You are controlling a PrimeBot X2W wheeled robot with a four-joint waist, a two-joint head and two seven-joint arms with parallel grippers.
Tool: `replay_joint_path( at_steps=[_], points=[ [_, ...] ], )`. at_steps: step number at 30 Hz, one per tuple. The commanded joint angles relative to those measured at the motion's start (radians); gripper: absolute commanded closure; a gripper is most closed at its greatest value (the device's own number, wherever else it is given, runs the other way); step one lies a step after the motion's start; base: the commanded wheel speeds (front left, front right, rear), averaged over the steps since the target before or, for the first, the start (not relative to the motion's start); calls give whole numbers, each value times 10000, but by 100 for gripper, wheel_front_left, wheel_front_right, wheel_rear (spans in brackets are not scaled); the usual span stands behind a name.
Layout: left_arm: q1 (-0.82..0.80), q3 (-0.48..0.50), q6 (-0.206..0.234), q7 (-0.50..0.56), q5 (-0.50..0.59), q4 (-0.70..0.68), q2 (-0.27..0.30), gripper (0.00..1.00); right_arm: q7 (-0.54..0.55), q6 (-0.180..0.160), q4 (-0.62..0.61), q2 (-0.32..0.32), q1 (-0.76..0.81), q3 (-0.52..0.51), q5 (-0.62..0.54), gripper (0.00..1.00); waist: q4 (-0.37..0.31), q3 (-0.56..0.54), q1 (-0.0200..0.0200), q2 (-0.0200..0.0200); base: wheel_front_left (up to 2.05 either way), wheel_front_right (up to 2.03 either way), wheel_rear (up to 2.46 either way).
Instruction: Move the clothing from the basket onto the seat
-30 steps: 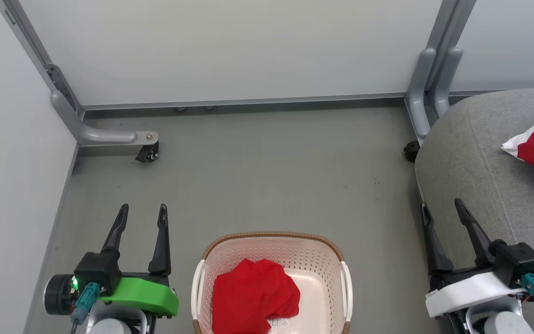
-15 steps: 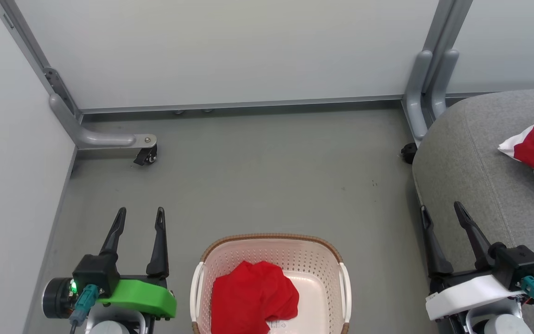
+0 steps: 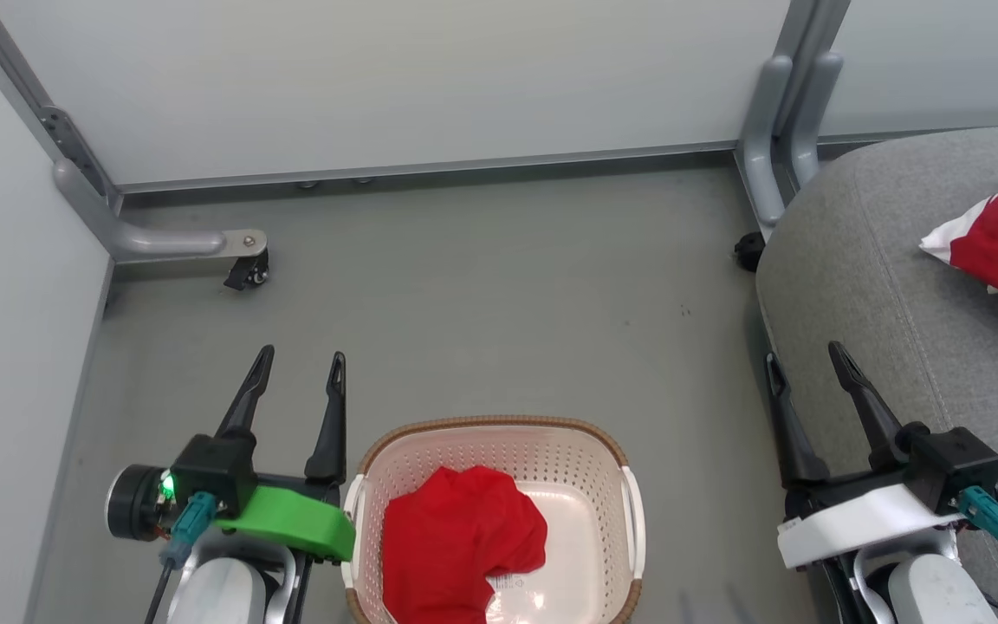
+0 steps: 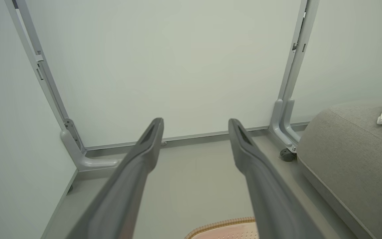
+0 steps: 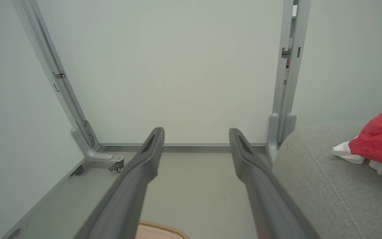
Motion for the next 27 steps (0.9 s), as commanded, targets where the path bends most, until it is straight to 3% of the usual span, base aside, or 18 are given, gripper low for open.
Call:
replay_joint_path(
  at_steps=[1, 13, 27],
  points=[
    [-319, -70, -72, -5, 69, 36, 20, 0, -21, -10, -78, -28, -192, 26, -23, 0, -294, 397, 1, 108, 0, 0, 0],
    [-2146, -1019, -226, -5, 47, 797, 571, 0, -21, -10, -573, -28, -1599, 443, 89, 0, -1419, 2528, 1, 108, 0, 0, 0],
    [-4168, -2867, -238, -5, -289, 2660, 1533, 0, -21, -10, -1172, -24, -2949, 805, 507, 0, -2478, 4794, 1, 108, 0, 0, 0]
  ],
)
